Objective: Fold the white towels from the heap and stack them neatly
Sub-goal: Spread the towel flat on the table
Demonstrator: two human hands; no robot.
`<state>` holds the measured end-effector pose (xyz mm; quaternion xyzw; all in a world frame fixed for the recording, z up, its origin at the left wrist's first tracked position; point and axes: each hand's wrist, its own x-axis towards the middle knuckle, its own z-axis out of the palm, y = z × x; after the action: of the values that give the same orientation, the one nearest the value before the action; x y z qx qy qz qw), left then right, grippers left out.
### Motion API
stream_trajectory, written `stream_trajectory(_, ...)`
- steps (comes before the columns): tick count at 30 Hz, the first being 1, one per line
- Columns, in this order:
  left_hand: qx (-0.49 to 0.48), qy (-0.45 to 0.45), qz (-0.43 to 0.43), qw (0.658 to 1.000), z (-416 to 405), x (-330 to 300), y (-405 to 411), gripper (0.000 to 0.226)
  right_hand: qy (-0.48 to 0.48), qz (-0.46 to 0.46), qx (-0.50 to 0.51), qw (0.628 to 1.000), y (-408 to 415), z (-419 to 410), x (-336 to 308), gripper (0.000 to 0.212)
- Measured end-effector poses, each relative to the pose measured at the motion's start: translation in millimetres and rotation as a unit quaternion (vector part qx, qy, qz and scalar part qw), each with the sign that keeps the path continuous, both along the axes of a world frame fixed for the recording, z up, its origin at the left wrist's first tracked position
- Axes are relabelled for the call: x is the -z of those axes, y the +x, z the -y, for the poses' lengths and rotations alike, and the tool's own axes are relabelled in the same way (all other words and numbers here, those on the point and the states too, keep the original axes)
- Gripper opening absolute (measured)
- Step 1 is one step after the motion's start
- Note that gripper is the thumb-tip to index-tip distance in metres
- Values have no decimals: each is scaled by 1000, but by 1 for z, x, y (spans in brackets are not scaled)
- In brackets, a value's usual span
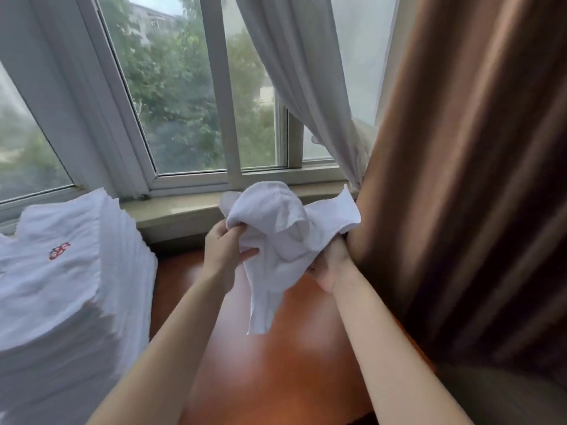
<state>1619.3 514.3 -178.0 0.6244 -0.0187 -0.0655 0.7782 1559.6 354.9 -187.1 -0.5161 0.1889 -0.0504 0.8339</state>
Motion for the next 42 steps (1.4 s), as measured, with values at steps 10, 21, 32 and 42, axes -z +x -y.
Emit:
stream_trajectory(10,-28,37,-84,995,118,81,36,15,24,-126,31,991,41,116,71,36)
stream_trajectory(21,-79,98,-152,980,217,118,44,12,32,-214,-39,975,62,212,107,34)
stream_trajectory(32,-231,147,-258,927,252,123,-51,10,-111,-350,-278,888,55,258,107,30)
stream_trajectory(42,-229,148,-266,925,143,65,-17,23,-72,-125,-360,922,151,152,63,37)
